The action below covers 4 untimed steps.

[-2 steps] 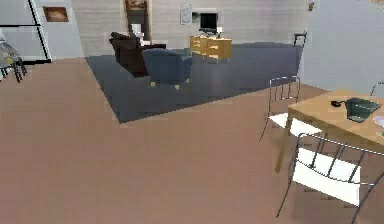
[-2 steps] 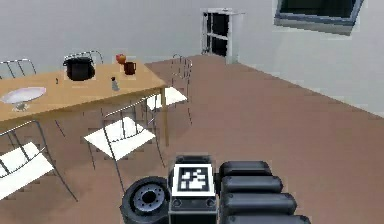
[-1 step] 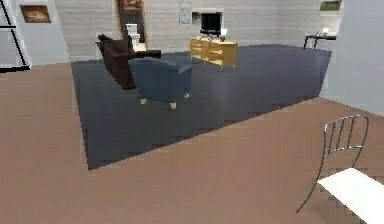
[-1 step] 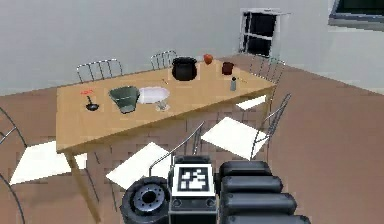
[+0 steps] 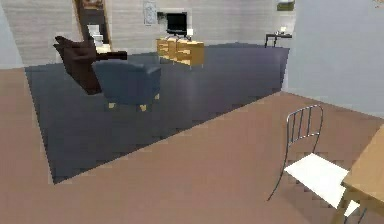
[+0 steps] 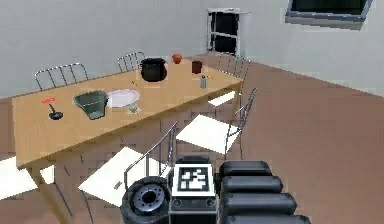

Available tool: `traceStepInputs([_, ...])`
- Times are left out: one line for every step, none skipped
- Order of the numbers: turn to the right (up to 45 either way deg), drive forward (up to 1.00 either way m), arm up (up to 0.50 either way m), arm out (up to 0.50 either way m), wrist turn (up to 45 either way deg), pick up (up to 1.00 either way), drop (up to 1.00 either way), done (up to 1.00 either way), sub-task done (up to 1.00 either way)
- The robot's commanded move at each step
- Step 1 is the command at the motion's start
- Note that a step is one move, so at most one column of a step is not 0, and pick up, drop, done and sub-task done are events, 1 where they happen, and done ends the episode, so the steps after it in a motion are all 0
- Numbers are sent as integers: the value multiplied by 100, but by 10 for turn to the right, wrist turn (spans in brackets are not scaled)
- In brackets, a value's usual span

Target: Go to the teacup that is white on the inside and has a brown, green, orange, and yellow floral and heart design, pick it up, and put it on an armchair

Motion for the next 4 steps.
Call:
traceStepInputs([0, 100, 0, 0, 0, 0, 0, 0, 0])
traceStepInputs([0, 100, 0, 0, 0, 0, 0, 0, 0])
traceStepInputs([30, 0, 0, 0, 0, 0, 0, 0, 0])
traceStepInputs([0, 100, 0, 0, 0, 0, 0, 0, 0])
